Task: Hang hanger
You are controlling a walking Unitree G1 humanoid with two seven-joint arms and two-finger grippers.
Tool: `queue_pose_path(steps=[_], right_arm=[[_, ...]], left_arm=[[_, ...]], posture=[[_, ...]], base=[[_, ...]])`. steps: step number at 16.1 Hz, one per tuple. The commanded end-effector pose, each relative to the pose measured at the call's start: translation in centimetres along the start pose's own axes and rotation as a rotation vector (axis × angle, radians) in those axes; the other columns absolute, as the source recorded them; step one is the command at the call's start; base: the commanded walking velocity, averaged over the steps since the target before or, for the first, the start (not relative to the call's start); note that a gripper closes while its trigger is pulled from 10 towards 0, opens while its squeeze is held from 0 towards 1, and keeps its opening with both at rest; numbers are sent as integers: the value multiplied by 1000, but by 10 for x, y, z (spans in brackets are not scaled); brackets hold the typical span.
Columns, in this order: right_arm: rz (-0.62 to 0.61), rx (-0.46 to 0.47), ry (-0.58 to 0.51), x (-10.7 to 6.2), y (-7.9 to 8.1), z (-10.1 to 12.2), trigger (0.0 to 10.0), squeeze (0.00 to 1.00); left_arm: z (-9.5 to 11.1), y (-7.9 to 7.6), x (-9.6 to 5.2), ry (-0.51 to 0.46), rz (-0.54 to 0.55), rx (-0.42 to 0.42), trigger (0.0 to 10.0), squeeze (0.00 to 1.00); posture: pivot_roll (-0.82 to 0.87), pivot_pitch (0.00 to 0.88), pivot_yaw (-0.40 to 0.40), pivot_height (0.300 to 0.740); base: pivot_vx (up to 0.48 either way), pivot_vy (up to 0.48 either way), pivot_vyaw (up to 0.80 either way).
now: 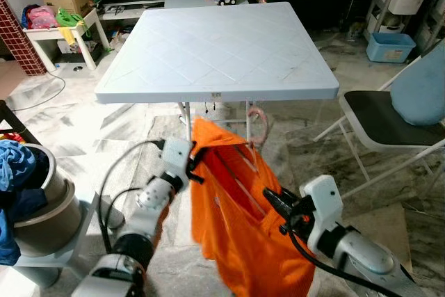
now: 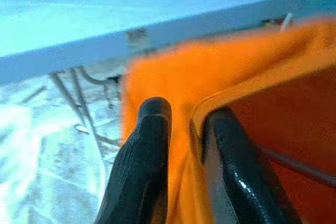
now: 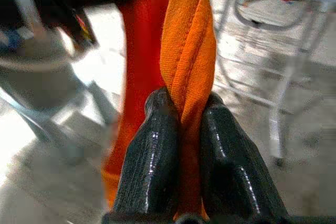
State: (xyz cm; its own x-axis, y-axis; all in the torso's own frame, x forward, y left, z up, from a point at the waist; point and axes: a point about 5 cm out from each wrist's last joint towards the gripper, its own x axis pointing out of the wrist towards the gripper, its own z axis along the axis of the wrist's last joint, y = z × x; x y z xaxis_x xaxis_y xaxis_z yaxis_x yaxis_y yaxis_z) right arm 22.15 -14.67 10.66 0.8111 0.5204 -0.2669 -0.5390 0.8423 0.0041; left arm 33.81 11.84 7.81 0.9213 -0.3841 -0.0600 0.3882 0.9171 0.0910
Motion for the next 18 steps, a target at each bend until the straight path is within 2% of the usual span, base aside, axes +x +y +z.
queue_pose_path(steps=[1,3,7,8,11,14,16,18], right_arm=[[-63,-53,20,-1,-10,-2,10000,0],[-140,-145,97,-7,-30,-14,10000,0],[-149,-252,121,-32,-60,-10,10000,0],[-135,-303,142,-43,-71,-9,10000,0],[-69,-397,182,-66,-87,0,10000,0],[-4,-463,234,-80,-97,9,10000,0],[26,-461,211,-80,-94,16,10000,0],[97,-463,162,-74,-84,29,10000,0]], left_arm=[[2,11,-1,-1,51,25,0,0],[5,20,0,5,102,45,0,0],[3,33,-3,34,158,82,0,0],[2,37,-4,46,176,94,0,0],[1,41,-4,58,196,98,0,0],[-2,38,-4,81,181,102,0,0],[-6,35,-4,101,167,104,0,0],[-18,25,-5,176,133,107,0,0]], posture=[[-210,17,55,740],[-209,15,56,740],[-211,20,61,740],[-214,24,60,740],[-220,33,64,740],[-224,37,69,740],[-225,39,72,740],[-226,39,71,740]], base=[[0,0,0],[0,0,0],[0,0,0],[0,0,0],[0,0,0],[0,0,0],[0,0,0],[0,0,0]])
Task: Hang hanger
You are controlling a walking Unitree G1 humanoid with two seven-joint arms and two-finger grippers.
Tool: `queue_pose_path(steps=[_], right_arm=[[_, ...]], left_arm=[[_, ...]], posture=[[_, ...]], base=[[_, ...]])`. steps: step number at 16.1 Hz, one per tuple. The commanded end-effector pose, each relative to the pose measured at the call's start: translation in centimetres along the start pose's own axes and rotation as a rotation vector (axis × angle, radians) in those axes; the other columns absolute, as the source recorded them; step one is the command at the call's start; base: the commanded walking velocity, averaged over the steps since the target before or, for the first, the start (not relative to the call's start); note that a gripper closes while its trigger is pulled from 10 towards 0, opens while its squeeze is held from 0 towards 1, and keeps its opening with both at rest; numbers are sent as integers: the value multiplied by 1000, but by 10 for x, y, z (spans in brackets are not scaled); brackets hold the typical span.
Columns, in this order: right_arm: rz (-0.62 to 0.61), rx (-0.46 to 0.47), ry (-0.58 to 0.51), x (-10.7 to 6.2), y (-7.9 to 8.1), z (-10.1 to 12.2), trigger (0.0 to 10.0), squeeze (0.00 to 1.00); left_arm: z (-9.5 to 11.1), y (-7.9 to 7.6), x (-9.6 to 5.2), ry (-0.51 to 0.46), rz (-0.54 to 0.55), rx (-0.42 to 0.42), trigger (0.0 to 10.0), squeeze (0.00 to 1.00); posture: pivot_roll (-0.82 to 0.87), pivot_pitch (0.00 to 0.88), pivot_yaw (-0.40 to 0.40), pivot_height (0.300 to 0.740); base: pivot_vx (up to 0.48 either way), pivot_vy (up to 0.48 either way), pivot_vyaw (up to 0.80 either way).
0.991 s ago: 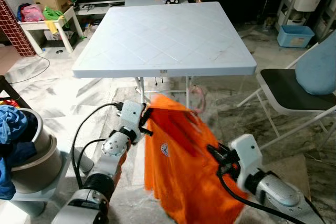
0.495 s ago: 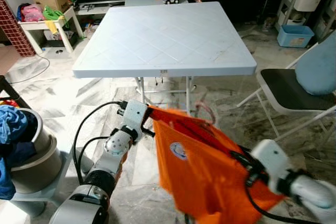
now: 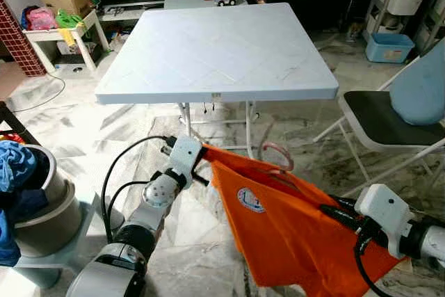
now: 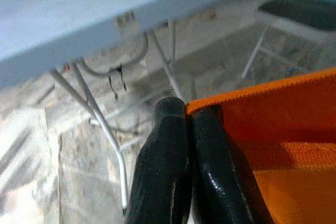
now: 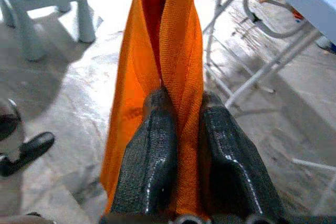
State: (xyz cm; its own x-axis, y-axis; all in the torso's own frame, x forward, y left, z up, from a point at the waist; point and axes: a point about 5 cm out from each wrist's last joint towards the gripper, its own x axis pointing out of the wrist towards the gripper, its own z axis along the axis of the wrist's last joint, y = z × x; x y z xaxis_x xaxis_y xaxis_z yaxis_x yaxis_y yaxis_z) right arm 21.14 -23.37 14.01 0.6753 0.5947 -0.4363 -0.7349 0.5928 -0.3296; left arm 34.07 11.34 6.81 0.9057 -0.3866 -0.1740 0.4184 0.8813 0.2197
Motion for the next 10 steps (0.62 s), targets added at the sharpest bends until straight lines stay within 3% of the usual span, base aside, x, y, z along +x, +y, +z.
queue_pose_path(steps=[1,5,10], right_arm=[[-41,-17,-14,-13,-14,12,10000,0],[-44,63,-199,-20,-22,44,10000,0],[-43,89,-200,-12,-15,42,10000,0]], left_arm=[[-18,22,-10,104,132,-33,0,0],[-34,11,-14,189,83,-39,0,0],[-34,-1,-12,179,48,-52,0,0]], posture=[[-226,39,71,740],[-232,40,73,740],[-230,36,72,740]], base=[[0,0,0],[0,0,0],[0,0,0]])
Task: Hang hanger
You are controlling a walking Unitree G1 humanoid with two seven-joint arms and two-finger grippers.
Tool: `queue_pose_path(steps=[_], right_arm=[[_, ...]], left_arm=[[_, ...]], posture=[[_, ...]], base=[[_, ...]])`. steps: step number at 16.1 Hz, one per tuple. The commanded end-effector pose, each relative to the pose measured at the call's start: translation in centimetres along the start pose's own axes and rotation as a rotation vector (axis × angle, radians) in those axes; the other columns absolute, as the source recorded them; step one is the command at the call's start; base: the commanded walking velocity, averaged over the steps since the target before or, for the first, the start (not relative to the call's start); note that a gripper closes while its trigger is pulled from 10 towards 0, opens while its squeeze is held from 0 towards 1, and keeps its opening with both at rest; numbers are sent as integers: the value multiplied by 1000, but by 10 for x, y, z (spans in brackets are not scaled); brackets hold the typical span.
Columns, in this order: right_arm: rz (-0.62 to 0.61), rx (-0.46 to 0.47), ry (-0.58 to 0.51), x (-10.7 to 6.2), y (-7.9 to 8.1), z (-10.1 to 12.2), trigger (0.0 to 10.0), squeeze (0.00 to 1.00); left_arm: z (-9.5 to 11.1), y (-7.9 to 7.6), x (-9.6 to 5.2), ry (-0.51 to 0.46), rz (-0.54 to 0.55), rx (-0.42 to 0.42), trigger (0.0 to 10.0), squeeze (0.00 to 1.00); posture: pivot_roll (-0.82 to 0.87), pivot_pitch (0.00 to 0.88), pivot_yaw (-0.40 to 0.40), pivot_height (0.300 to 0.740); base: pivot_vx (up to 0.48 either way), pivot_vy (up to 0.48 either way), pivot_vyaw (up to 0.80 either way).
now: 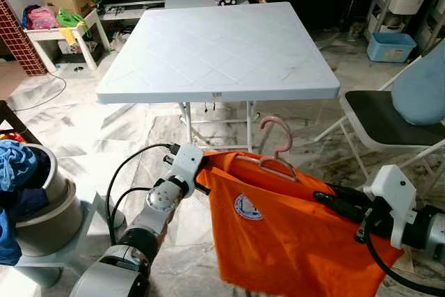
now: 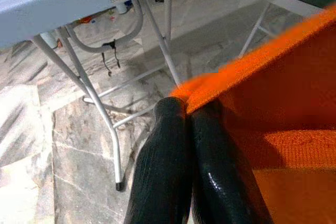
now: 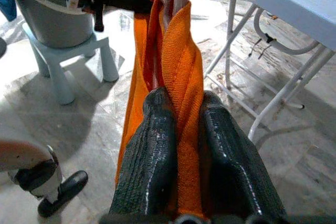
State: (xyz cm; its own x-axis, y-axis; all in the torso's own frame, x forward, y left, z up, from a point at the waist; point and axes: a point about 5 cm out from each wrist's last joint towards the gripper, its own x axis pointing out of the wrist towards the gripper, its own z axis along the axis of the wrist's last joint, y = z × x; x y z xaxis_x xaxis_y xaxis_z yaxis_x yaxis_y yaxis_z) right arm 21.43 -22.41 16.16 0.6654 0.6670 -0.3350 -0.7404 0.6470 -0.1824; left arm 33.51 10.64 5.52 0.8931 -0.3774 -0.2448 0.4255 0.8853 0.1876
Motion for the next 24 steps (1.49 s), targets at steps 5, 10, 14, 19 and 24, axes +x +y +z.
queue_pose_path(steps=[5,10,14,19,24], right_arm=[[-79,-115,-10,21,4,5,10000,0],[-224,-73,-133,45,4,16,10000,0],[-216,-46,-181,57,13,24,10000,0],[-162,-39,-108,35,9,13,10000,0],[-123,-50,-41,2,-7,10,10000,0]], left_arm=[[-3,13,-6,-37,84,-78,10000,1000],[13,9,-7,-170,84,64,10000,1000],[17,5,-8,-204,82,89,10000,1000],[23,25,-9,-211,183,115,10000,1000],[5,34,-13,-105,174,130,10000,1000]], posture=[[-225,33,71,740],[-223,31,73,740],[-218,29,68,740],[-229,32,72,740],[-239,36,80,740]], base=[[0,0,0],[0,0,0],[0,0,0],[0,0,0],[0,0,0]])
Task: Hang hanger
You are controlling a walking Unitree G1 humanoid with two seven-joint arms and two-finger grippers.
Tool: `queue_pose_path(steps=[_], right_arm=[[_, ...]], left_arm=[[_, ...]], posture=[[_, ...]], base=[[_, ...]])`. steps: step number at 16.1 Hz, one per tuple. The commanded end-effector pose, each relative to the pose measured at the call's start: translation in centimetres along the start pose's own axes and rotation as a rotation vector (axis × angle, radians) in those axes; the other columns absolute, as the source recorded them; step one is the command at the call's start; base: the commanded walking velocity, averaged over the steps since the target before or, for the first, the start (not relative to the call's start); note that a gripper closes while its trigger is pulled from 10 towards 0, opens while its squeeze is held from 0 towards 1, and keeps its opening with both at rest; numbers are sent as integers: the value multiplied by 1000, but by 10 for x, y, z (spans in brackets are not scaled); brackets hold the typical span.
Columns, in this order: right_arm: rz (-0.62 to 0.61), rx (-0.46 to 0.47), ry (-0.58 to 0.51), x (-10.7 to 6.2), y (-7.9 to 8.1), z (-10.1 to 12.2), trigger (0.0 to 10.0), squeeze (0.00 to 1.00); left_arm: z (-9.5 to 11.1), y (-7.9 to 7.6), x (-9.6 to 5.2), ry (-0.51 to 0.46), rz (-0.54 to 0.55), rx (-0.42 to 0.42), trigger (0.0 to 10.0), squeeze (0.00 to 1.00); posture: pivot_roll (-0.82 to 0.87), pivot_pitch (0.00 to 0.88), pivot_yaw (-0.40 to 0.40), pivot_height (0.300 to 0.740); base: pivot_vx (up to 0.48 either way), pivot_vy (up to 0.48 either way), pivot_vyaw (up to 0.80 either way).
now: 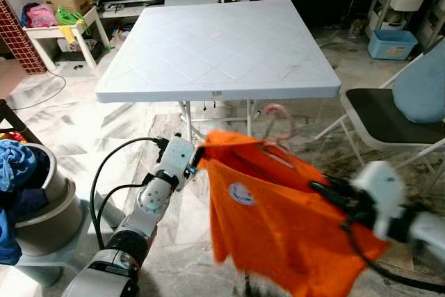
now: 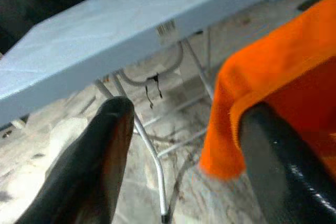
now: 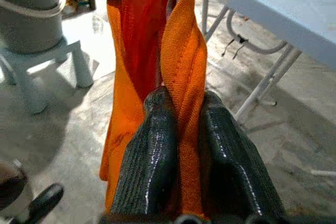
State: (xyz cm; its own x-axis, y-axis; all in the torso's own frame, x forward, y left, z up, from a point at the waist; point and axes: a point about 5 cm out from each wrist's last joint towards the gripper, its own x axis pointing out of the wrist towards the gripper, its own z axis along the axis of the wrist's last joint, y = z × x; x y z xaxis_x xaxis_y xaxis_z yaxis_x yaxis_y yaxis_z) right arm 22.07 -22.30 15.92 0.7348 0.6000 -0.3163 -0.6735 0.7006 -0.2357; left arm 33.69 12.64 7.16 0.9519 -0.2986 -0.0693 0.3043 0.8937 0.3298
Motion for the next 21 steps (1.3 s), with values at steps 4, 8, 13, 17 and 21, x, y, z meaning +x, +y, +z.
queue_pose_path(steps=[4,8,13,17,21], right_arm=[[-24,-23,-30,-20,-17,15,10000,0],[127,5,-75,-19,4,28,10000,0],[79,-98,91,-37,-9,16,10000,0],[42,-108,55,-23,-6,15,10000,0],[-56,-53,-54,8,-2,13,10000,0]], left_arm=[[-8,11,-3,51,5,-23,10000,1000],[-13,2,-2,110,-14,-16,10000,1000],[-11,13,0,112,16,-24,1412,0],[-1,-10,3,32,-94,-136,0,0],[16,-45,3,-84,-290,-225,0,0]], posture=[[-239,38,79,740],[-242,39,74,740],[-258,39,74,740],[-255,38,71,740],[-240,37,69,740]], base=[[0,0,0],[0,0,0],[0,0,0],[0,0,0],[0,0,0]])
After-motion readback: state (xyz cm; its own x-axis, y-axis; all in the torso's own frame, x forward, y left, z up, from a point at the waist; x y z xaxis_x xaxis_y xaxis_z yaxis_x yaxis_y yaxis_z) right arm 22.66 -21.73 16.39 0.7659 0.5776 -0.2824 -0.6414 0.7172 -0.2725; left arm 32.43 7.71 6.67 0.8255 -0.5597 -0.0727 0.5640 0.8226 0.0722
